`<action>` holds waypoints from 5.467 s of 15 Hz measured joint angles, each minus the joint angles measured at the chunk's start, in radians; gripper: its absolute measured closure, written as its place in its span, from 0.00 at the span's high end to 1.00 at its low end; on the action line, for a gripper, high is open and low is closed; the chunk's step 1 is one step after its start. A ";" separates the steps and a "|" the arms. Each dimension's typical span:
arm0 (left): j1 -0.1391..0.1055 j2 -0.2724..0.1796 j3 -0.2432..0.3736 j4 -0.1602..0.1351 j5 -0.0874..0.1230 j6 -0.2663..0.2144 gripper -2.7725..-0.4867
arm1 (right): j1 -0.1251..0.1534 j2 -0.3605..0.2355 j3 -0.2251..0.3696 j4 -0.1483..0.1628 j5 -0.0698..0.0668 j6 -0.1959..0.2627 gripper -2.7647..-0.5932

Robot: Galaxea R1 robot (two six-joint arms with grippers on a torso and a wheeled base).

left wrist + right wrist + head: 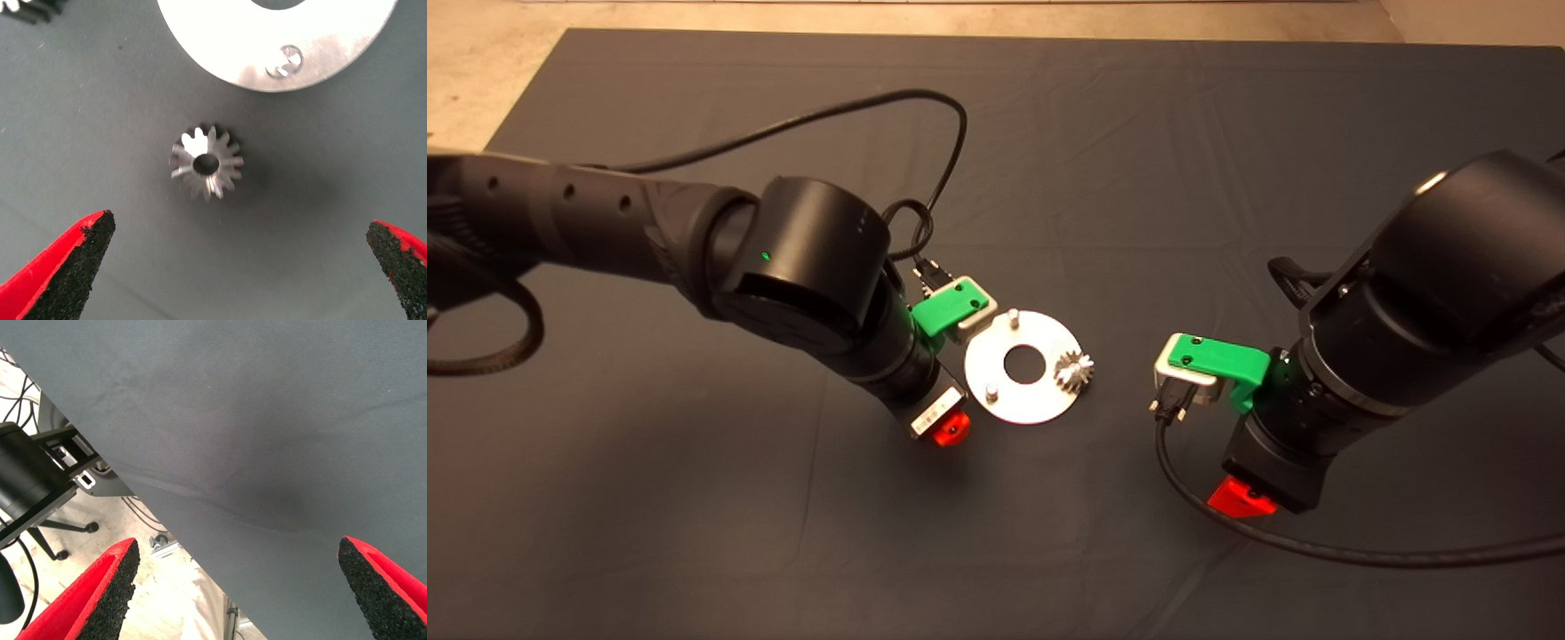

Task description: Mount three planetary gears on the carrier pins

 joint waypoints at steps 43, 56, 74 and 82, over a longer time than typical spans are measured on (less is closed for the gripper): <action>0.167 0.020 -0.093 0.212 0.000 0.111 0.98 | 0.000 -0.019 0.000 0.000 0.000 0.003 0.74; 0.180 0.020 -0.113 0.220 0.000 0.119 0.77 | 0.000 -0.019 0.000 0.000 0.000 0.003 0.74; 0.180 0.020 -0.113 0.220 0.000 0.120 0.44 | 0.000 -0.020 0.000 0.000 0.000 0.003 0.74; 0.179 0.019 -0.113 0.228 0.007 0.121 0.27 | 0.001 -0.019 0.000 0.000 0.000 0.003 0.74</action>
